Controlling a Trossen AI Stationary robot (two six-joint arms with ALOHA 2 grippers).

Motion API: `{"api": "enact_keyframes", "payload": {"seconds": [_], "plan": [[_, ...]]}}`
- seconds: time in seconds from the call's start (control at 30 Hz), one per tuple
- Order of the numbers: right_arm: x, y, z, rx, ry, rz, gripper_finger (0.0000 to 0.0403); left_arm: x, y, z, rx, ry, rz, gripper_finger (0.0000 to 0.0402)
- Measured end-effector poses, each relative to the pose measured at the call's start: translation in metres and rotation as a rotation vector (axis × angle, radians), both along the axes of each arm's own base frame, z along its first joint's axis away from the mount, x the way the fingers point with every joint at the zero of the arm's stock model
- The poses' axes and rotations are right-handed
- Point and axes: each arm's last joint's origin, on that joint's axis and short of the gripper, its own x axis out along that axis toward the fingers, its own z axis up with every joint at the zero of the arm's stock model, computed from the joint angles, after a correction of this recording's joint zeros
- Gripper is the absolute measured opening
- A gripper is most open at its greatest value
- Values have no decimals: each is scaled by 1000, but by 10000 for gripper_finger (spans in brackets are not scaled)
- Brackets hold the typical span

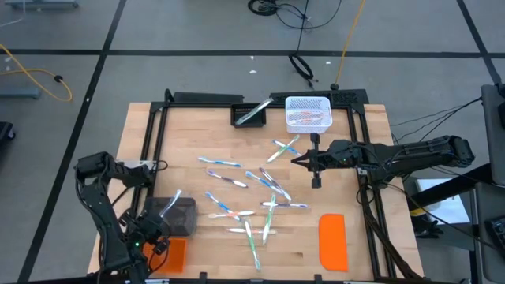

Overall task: Pick & Place Toothbrushes
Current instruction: Put the violet toothbrush into the transparent bin, then put the orange toothbrush into the white bin

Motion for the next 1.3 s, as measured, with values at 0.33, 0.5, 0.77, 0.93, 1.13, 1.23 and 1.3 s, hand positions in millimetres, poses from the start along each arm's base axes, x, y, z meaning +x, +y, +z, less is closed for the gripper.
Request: {"api": "enact_keyframes", "payload": {"seconds": [0.33,0.5,0.77,0.93,1.13,1.23,1.3], "plan": [[0,0,0,0,0,0,0,-5,4,1,21,97,50,186],[0,0,0,0,0,0,0,-7,11,-6,60,106,57,186],[0,0,0,1,0,0,0,0,6,5,65,-66,-6,186],[0,0,0,1,0,0,0,8,3,18,70,-238,-112,186],[0,0,0,4,0,-1,0,33,2,19,26,-312,-181,186],[0,0,0,4,0,-1,0,51,5,17,-4,-288,-221,186],[0,0,0,5,0,-1,0,63,9,17,-13,-268,-253,186]]}}
